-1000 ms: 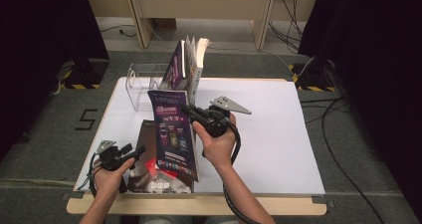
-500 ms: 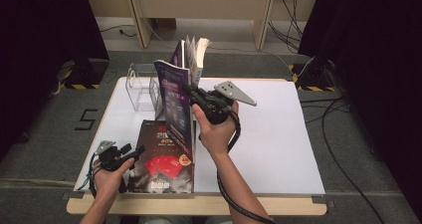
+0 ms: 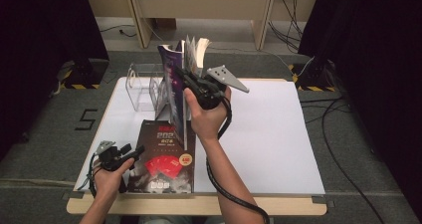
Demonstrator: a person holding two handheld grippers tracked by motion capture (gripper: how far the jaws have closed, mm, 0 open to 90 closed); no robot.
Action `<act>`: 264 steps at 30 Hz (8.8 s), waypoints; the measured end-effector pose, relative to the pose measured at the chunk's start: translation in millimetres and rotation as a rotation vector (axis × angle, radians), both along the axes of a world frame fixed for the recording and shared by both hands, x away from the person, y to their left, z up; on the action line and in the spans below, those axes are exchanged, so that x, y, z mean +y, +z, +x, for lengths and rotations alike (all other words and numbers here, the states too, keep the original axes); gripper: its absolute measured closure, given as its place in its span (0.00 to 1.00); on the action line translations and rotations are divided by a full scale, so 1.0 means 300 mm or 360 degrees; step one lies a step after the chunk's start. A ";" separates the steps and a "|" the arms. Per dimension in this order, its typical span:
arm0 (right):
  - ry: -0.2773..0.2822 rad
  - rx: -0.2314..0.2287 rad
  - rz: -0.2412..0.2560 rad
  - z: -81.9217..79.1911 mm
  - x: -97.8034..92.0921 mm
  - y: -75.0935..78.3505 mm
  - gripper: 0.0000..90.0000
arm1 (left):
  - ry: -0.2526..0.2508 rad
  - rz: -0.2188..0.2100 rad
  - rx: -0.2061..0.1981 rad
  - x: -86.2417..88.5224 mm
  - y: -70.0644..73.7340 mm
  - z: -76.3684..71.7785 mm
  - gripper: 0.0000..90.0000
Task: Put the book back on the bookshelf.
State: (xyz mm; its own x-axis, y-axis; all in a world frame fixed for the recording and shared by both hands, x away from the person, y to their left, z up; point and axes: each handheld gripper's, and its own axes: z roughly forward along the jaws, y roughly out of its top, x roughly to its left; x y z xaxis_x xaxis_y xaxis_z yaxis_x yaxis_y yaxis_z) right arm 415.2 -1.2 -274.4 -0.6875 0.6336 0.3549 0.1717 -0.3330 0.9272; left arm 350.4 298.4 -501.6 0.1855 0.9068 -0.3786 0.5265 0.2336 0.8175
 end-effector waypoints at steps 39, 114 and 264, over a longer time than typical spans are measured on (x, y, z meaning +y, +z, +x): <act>-0.0063 -0.0041 0.0060 0.143 0.084 0.158 0.92 | -0.0012 -0.0010 0.0009 -0.004 -0.002 0.005 0.39; -0.0246 0.0143 -0.0547 0.069 0.122 -0.159 0.91 | -0.0053 0.0056 -0.0085 -0.035 0.042 -0.002 0.38; -0.0222 0.0485 -0.0726 -0.137 -0.435 -0.570 0.65 | 0.0244 0.0461 -0.0858 -0.154 0.546 0.085 0.92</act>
